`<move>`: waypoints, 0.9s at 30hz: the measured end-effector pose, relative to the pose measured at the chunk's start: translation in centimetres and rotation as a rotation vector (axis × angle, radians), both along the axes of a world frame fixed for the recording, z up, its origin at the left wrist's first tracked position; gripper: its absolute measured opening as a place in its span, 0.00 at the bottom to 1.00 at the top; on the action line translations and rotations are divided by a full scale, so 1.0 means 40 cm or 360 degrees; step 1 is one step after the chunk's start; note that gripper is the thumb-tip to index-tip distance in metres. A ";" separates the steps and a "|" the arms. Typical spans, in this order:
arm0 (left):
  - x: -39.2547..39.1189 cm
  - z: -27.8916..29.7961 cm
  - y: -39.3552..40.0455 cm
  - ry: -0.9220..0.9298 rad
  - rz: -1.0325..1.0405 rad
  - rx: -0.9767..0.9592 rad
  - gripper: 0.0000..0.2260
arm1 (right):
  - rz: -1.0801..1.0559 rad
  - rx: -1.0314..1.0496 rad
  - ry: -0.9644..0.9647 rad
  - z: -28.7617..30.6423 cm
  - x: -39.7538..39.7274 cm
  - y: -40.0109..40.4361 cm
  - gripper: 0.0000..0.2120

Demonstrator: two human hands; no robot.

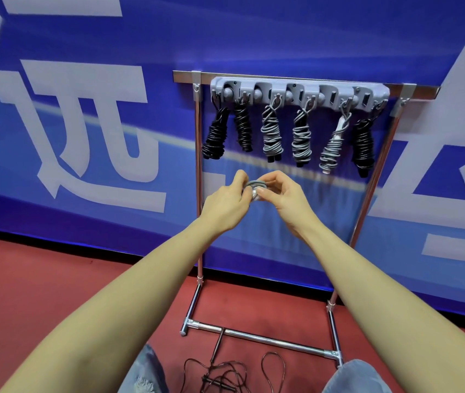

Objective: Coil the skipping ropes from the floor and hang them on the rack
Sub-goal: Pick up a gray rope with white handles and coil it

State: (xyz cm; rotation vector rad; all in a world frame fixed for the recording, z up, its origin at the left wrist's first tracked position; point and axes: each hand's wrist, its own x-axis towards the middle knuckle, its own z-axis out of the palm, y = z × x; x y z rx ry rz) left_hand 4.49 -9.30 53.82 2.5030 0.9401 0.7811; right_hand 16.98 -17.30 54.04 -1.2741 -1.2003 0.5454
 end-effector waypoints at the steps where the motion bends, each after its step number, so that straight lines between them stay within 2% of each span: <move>1: -0.001 -0.001 0.000 -0.0007 -0.0007 0.0012 0.07 | -0.0006 0.0019 0.0016 0.001 -0.002 0.003 0.06; 9: 0.000 -0.014 -0.001 0.0077 0.0024 0.0230 0.14 | -0.0262 0.0093 0.0070 -0.015 -0.009 0.011 0.04; 15: 0.002 -0.030 0.003 0.0044 0.0138 0.0188 0.17 | -0.0338 0.0016 0.0009 -0.007 -0.004 0.004 0.05; 19: 0.009 -0.031 0.004 0.0206 0.0167 0.0549 0.19 | -0.0470 -0.0068 0.0048 -0.007 0.005 0.020 0.06; 22: 0.009 -0.031 0.010 0.0390 0.0202 0.0863 0.19 | -0.0517 -0.0408 -0.0066 -0.002 0.016 0.029 0.07; 24: 0.007 -0.037 0.018 0.0345 0.0130 0.1020 0.19 | -0.0453 -0.0554 -0.0104 0.007 0.014 0.023 0.07; 27: 0.008 -0.047 0.027 0.0277 0.0164 0.1196 0.22 | -0.0444 -0.0545 -0.0069 0.017 -0.002 0.021 0.06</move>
